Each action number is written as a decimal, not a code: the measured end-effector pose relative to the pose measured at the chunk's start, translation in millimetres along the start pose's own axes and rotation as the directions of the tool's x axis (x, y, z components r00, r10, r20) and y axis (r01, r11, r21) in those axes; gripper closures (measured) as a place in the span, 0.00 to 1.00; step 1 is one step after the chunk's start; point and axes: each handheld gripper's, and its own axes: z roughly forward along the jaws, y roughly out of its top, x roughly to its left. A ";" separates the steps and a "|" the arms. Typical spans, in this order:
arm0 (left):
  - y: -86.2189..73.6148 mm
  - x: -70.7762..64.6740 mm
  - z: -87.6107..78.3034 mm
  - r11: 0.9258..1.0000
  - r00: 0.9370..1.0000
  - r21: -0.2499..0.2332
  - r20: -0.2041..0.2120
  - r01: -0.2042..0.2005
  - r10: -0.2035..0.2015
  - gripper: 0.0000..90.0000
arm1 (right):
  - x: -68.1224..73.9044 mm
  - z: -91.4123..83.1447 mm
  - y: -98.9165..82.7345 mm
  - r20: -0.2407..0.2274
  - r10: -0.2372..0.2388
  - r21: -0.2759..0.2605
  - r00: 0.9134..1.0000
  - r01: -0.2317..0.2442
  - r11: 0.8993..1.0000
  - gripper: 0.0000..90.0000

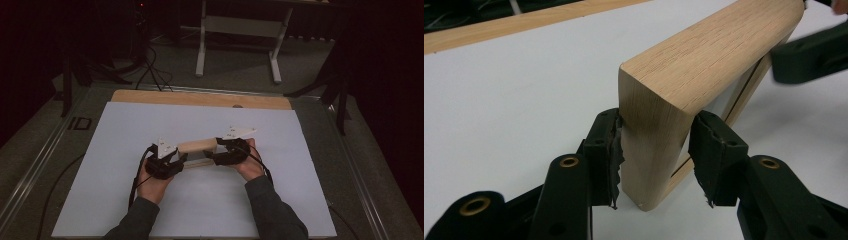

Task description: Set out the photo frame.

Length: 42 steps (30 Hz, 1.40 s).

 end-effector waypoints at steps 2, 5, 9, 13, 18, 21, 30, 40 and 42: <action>0.1 0.7 0.3 1.000 1.000 -0.001 0.003 0.000 0.000 0.63 | 0.9 3.9 -1.4 0.010 -0.005 0.011 1.000 0.005 1.000 0.39; 1.2 1.8 1.4 1.000 1.000 0.002 0.006 0.000 0.000 0.62 | 0.4 5.4 -2.3 0.011 0.000 0.012 1.000 0.000 1.000 0.39; 3.1 3.7 4.0 1.000 1.000 0.003 0.015 -0.003 0.003 0.61 | 1.4 4.0 -3.1 0.016 -0.009 0.018 1.000 0.009 1.000 0.40; 5.0 7.5 6.3 1.000 0.999 0.005 0.036 -0.007 0.007 0.60 | 0.7 2.3 -4.3 0.016 0.004 0.012 1.000 -0.004 1.000 0.41; 7.9 12.0 9.3 1.000 0.998 0.011 0.057 -0.004 0.003 0.59 | 1.4 2.6 -4.0 0.011 0.005 0.013 1.000 -0.005 1.000 0.41; 9.3 14.3 11.3 1.000 0.998 0.010 0.068 -0.005 0.004 0.58 | 0.7 1.7 -4.7 0.008 0.015 0.009 1.000 -0.016 1.000 0.42; 10.0 17.3 14.4 1.000 0.995 0.007 0.096 -0.001 0.000 0.57 | -4.0 -1.1 -9.4 0.000 0.043 -0.010 0.999 -0.043 0.999 0.47; 11.3 13.5 21.8 1.000 0.993 0.017 0.118 -0.004 0.002 0.58 | -9.7 -6.7 -13.0 0.008 0.059 -0.016 0.998 -0.059 0.998 0.49; 12.8 13.6 23.2 1.000 0.992 0.021 0.125 -0.011 0.008 0.58 | -10.9 -7.7 -13.5 0.008 0.064 -0.016 0.998 -0.064 0.998 0.50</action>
